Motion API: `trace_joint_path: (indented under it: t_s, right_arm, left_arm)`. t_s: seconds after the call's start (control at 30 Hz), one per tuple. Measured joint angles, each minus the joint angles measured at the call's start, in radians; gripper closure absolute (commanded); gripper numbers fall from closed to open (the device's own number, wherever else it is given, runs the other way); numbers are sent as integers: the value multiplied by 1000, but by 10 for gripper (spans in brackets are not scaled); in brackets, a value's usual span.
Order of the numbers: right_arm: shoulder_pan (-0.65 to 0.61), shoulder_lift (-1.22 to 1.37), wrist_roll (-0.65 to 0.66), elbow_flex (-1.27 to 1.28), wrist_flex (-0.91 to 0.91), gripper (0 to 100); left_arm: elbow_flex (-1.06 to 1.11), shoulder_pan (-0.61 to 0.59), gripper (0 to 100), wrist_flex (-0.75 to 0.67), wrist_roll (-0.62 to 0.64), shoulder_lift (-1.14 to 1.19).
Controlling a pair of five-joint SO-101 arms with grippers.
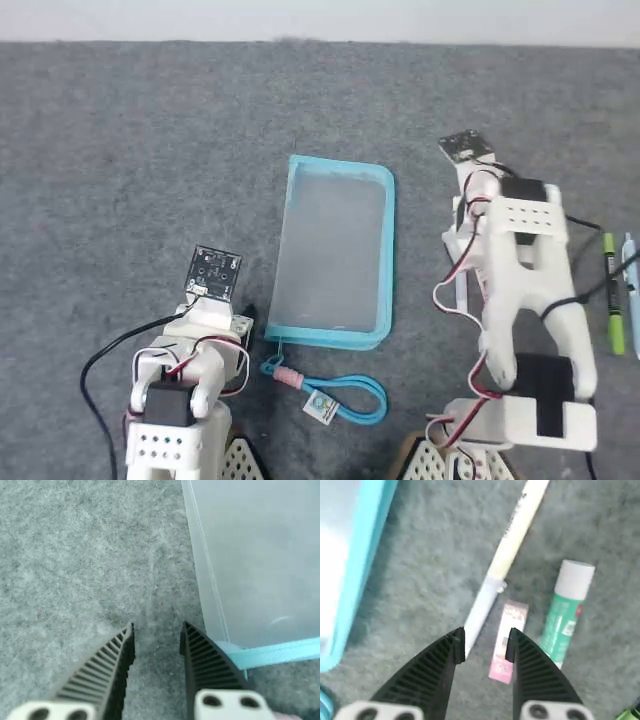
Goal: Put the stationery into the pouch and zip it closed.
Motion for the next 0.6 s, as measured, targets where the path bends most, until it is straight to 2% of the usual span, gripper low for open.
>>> trace_joint_path:
  t_s: [0.2, 0.33, 0.6]
  right_arm:
    - [-60, 41, -146, 6, -57, 858]
    - [-54, 155, -158, 8, -103, 858]
    - [-58, 189, -160, 8, -130, 858]
  left_arm:
    - [0, 0, 855, 0, 0, 0]
    - [0, 0, 855, 0, 0, 0]
    - [0, 0, 855, 0, 0, 0]
